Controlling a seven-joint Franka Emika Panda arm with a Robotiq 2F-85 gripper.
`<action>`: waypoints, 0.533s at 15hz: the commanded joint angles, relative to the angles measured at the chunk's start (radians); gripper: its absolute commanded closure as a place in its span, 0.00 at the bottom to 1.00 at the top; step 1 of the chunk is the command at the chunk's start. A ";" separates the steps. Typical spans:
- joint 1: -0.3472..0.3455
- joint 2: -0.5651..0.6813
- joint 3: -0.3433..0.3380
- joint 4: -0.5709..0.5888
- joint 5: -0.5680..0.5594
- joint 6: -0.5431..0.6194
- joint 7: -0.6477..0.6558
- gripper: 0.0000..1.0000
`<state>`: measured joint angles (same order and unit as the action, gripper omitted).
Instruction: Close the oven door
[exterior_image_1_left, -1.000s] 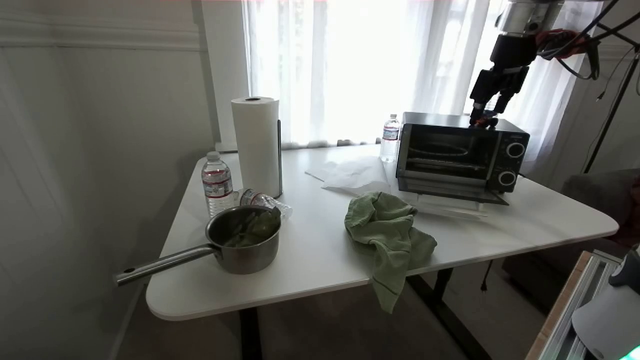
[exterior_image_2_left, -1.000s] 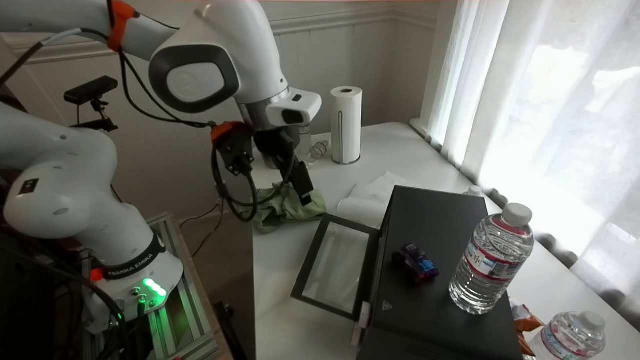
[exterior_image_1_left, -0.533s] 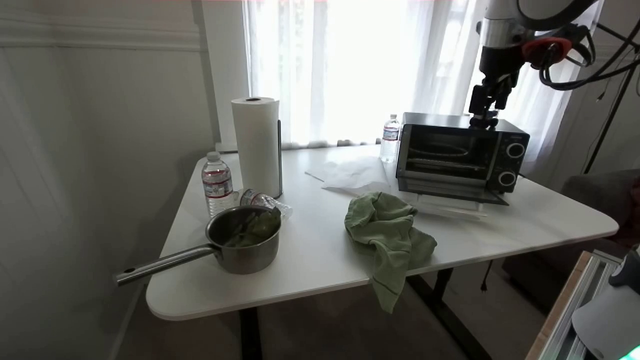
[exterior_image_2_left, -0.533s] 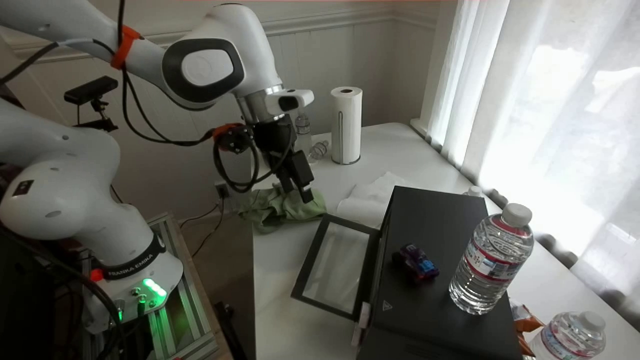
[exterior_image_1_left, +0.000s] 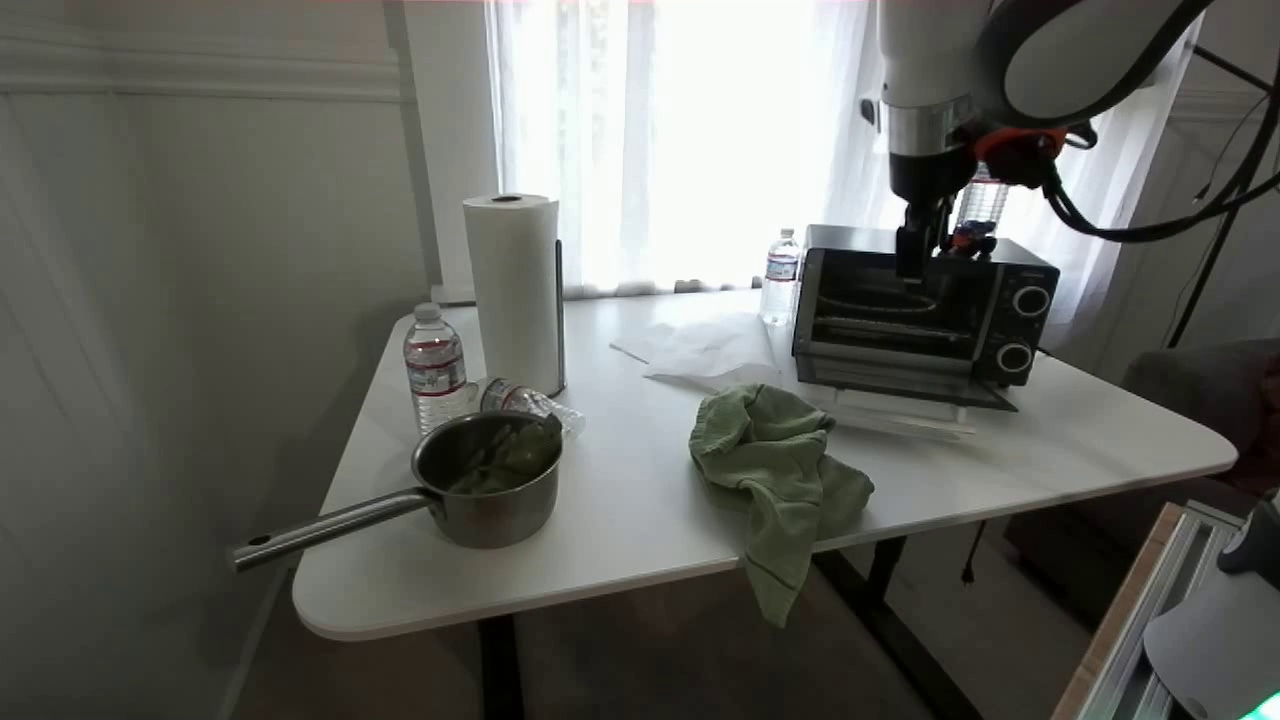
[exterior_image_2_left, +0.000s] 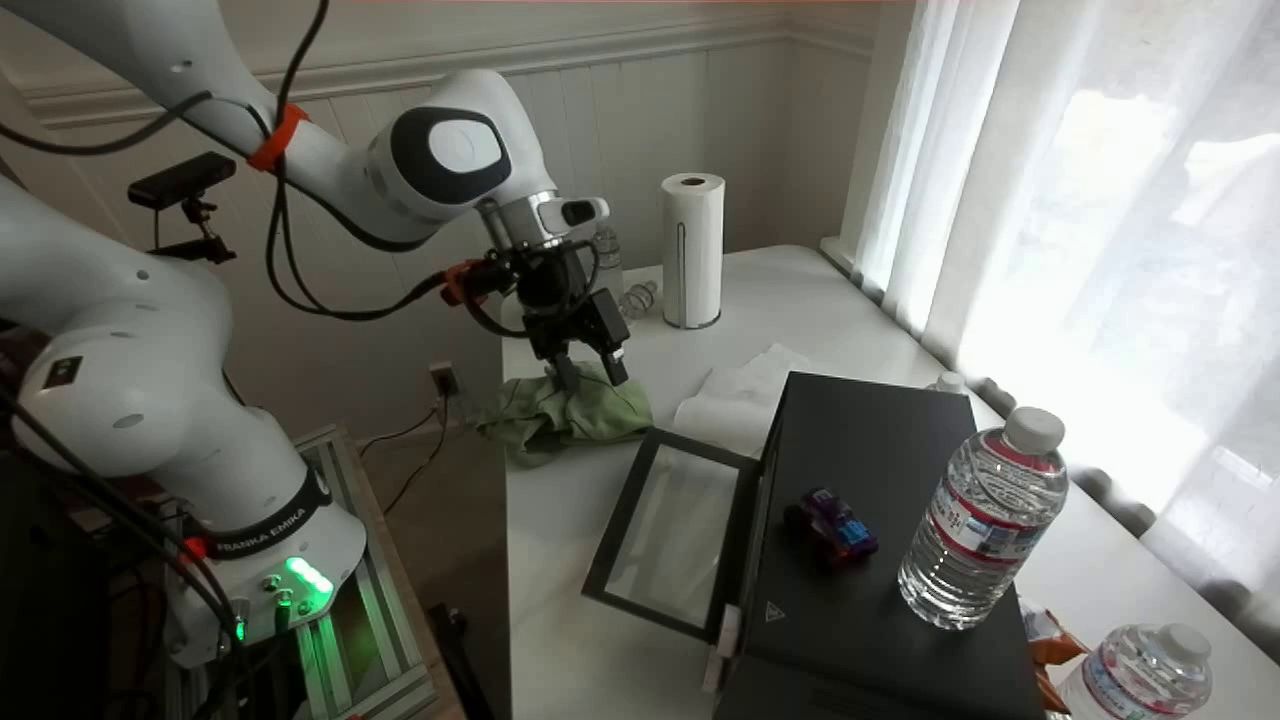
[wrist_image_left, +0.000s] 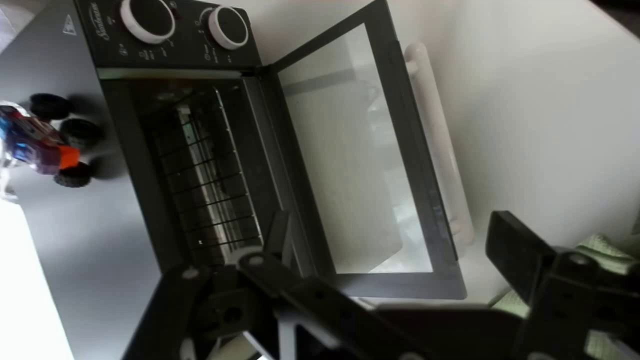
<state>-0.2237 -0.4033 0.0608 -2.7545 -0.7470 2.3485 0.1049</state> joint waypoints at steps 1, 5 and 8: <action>0.026 0.157 -0.018 0.000 -0.100 0.087 0.091 0.00; 0.053 0.188 -0.046 -0.002 -0.090 0.099 0.088 0.00; 0.054 0.214 -0.051 0.003 -0.095 0.110 0.094 0.00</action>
<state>-0.2047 -0.1883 0.0447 -2.7528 -0.8370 2.4653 0.1959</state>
